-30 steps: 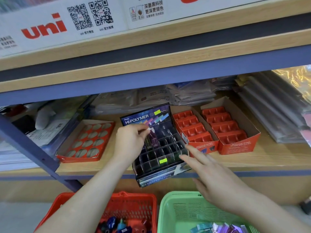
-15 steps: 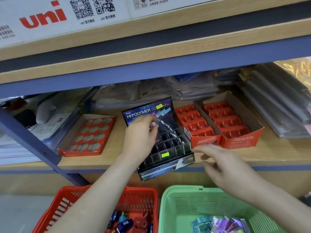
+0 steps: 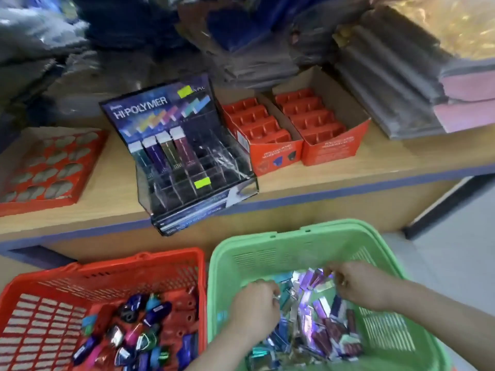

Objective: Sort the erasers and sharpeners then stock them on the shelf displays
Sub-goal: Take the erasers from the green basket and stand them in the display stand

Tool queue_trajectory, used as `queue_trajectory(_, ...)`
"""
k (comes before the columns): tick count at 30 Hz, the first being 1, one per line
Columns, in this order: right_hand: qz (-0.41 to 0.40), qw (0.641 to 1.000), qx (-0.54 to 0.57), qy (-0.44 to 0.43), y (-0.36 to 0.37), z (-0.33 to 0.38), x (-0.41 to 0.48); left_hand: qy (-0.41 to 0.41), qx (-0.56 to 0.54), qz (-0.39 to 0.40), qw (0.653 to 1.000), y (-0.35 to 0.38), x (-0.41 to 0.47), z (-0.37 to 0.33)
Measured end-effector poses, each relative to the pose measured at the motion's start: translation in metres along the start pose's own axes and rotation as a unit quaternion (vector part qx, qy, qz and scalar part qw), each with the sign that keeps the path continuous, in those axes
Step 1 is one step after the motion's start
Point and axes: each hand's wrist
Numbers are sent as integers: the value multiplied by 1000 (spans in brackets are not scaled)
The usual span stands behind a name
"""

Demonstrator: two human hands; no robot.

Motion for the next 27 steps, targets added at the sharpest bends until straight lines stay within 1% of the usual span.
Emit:
queue_trajectory(2,36,998,7,45,36,-18,13,-18,24,54,998,38,13,4)
queue_trajectory(4,44,995,39,86,66,-31,25,-28,50,97,994,70,22,6)
queue_trajectory(7,9,982,125,140,106,-44,47,-24,76,146,986,112,32,9)
queue_trajectory(10,-38,968,163,185,139,-50,70,-7,77,191,979,139,38,10)
queue_trajectory(12,-86,972,139,170,147,-50,87,4,73,220,973,148,39,11)
queue_trajectory(14,-109,984,65,123,144,-46,105,11,84,221,972,152,41,11)
queue_trajectory(16,-90,992,-14,86,141,-42,119,15,105,224,969,151,43,8)
queue_trajectory(18,-48,993,-77,81,139,-42,124,20,129,235,963,150,45,5)
queue_trajectory(20,-38,990,-104,85,133,-45,124,26,139,219,966,151,47,4)
queue_trajectory(22,-46,989,-119,77,130,-51,124,22,98,196,975,154,46,5)
queue_trajectory(24,-38,988,-143,50,131,-56,123,7,33,181,983,154,45,5)
queue_trajectory(26,-29,992,-114,35,136,-60,124,-46,-66,156,984,149,46,4)
queue_trajectory(27,-34,995,-86,33,140,-61,126,-83,-131,143,978,146,50,4)
Point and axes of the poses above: each hand's wrist, its own x-axis towards the middle knuckle, its own y-axis out of the palm, z = x × y, and after that the axes turned 11 degrees about x, right-handed
